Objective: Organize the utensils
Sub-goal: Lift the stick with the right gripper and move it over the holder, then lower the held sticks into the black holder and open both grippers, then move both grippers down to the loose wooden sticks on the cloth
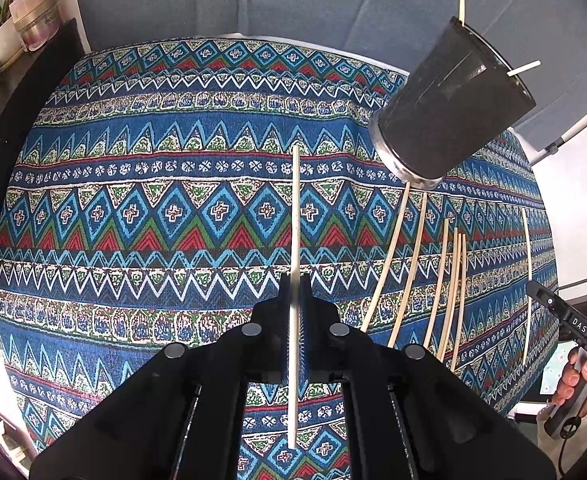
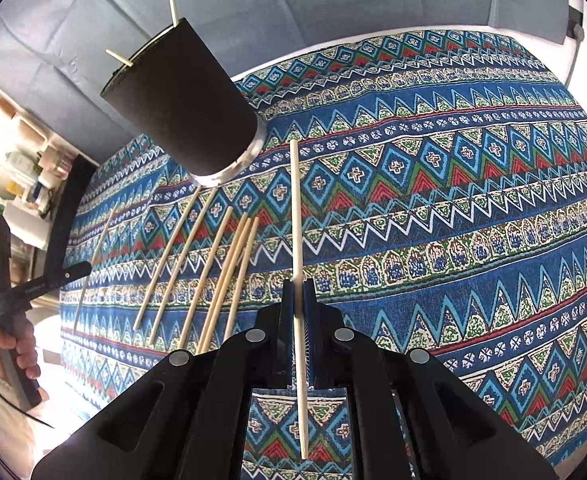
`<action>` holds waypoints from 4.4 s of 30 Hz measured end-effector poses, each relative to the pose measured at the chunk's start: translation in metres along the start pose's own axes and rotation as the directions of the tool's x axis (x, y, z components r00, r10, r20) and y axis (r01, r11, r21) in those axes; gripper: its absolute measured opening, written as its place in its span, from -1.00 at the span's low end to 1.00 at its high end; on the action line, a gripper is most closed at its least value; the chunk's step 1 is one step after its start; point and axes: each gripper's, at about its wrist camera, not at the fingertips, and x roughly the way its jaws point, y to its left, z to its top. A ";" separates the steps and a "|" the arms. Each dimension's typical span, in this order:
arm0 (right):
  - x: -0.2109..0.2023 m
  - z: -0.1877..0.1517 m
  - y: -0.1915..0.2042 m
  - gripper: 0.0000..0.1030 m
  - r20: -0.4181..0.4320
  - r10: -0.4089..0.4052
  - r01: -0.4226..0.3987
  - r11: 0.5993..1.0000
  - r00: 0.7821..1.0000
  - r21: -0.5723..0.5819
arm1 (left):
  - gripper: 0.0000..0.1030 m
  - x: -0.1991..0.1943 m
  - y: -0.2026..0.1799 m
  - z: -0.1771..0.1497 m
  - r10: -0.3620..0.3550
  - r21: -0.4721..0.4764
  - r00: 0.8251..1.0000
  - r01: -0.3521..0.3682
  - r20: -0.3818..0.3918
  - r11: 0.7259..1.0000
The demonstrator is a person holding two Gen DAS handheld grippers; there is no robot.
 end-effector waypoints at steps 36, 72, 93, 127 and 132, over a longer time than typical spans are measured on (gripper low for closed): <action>-0.079 0.136 0.079 -0.91 0.321 0.339 -0.299 0.939 0.884 -0.166 | -0.92 -0.131 -0.154 0.097 -0.297 0.298 0.833 0.167 0.466 0.940; -0.001 0.206 0.084 -0.91 0.498 0.587 -0.476 0.810 0.639 -0.343 | -0.91 -0.013 -0.147 0.142 -0.414 0.292 0.616 0.294 0.670 0.910; 0.020 0.176 0.081 -0.84 0.445 0.558 -0.413 0.825 0.700 -0.386 | -0.91 0.016 -0.142 0.113 -0.383 0.273 0.653 0.268 0.653 0.924; -0.082 0.142 0.089 0.66 0.548 0.364 -0.231 0.926 0.753 -0.298 | 0.58 -0.058 -0.117 0.069 -0.279 0.247 0.732 0.154 0.622 0.957; -0.087 0.135 0.092 0.70 0.534 0.335 -0.210 0.936 0.776 -0.282 | 0.80 -0.066 -0.107 0.064 -0.234 0.214 0.744 0.124 0.626 0.969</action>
